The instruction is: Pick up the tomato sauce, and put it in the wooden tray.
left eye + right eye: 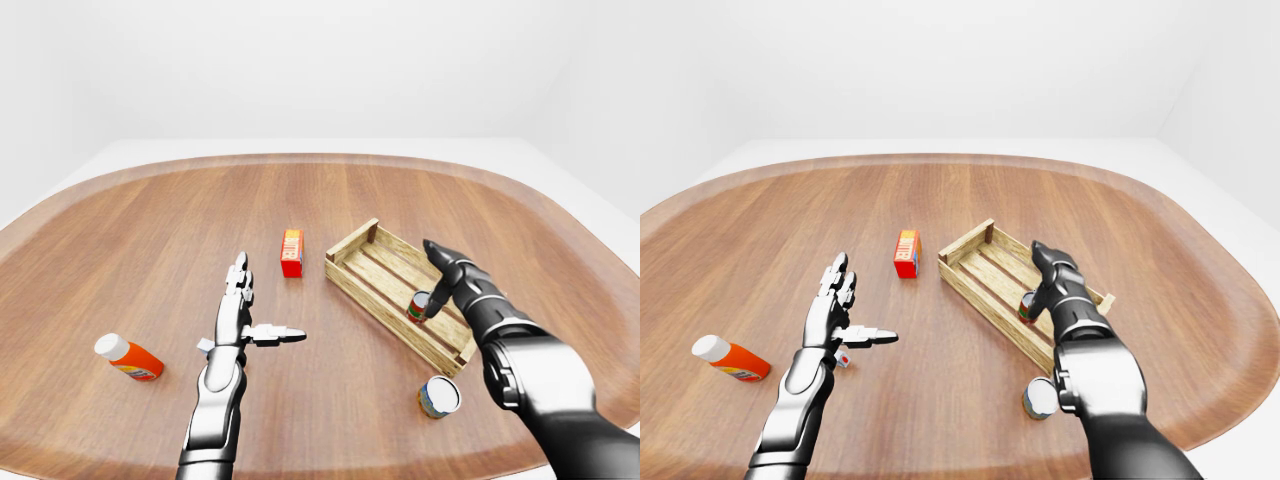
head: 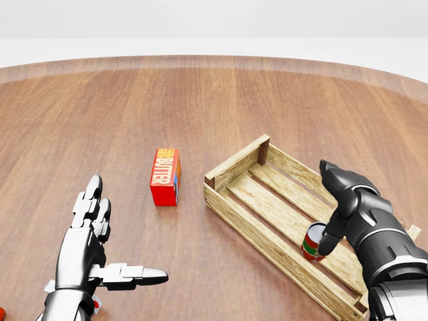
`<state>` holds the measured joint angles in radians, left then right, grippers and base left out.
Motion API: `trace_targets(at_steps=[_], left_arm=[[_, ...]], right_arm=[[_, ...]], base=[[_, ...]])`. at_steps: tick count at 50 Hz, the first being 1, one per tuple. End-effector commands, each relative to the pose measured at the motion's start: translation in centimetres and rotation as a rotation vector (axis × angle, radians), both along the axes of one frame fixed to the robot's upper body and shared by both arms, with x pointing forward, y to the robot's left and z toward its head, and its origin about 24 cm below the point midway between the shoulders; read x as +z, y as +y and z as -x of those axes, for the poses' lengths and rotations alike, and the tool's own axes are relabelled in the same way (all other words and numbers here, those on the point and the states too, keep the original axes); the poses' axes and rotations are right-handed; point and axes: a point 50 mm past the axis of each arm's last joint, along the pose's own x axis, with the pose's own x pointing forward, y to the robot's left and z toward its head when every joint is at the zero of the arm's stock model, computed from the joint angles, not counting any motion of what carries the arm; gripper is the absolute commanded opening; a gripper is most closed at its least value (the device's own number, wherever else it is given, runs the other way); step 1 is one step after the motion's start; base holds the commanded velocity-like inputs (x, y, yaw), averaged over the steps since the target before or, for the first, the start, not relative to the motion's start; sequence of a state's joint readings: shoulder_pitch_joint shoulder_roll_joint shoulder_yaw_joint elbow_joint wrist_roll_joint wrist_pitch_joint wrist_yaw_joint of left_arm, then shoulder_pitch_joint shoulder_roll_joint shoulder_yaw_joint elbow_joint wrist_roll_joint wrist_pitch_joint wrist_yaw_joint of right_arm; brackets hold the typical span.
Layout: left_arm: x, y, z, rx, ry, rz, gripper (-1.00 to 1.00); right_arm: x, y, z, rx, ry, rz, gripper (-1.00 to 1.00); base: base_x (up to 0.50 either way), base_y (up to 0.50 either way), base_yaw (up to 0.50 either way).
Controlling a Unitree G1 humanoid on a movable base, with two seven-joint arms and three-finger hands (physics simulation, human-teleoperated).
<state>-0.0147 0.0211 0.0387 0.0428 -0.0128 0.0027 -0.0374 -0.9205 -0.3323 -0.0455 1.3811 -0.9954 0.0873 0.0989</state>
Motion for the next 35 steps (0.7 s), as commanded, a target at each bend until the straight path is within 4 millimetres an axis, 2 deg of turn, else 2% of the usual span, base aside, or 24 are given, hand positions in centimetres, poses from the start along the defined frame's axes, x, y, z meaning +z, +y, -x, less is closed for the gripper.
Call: trace_targets(at_steps=[1, 3, 13, 15, 18, 27, 35], left_arm=[[0.0, 0.0, 0.1, -0.001, 0.0, 0.0, 1.0], [0.0, -0.1, 0.1, -0.001, -0.001, -0.002, 1.0], [0.0, -0.1, 0.1, -0.001, -0.001, -0.002, 1.0], [0.0, -0.1, 0.1, -0.001, -0.002, -0.002, 1.0], [0.0, -0.1, 0.1, -0.001, -0.001, -0.002, 1.0], [0.0, 0.0, 0.1, -0.001, -0.001, -0.002, 1.0], [0.0, 0.0, 0.0, -0.001, 0.001, -0.002, 1.0]], right_arm=[[6.9, 0.1, -3.2, 0.037, -0.157, 0.055, 1.0], [9.0, 0.2, -3.8, 0.039, -0.205, 0.055, 1.0], [14.6, 0.3, -5.1, 0.011, -0.4, -0.003, 1.0], [14.9, 0.1, -5.1, 0.001, -0.421, -0.003, 1.0], [17.1, 0.2, -5.3, -0.013, -0.562, -0.037, 1.0], [20.2, 0.3, -5.1, 0.017, -0.873, -0.012, 1.0], [20.0, 0.3, -5.1, 0.017, -0.882, 0.012, 1.0]], base=[[0.0, 0.0, 0.0], [0.0, 0.0, 0.0], [0.0, 0.0, 0.0], [0.0, 0.0, 0.0], [0.0, 0.0, 0.0], [0.0, 0.0, 0.0], [0.0, 0.0, 0.0]])
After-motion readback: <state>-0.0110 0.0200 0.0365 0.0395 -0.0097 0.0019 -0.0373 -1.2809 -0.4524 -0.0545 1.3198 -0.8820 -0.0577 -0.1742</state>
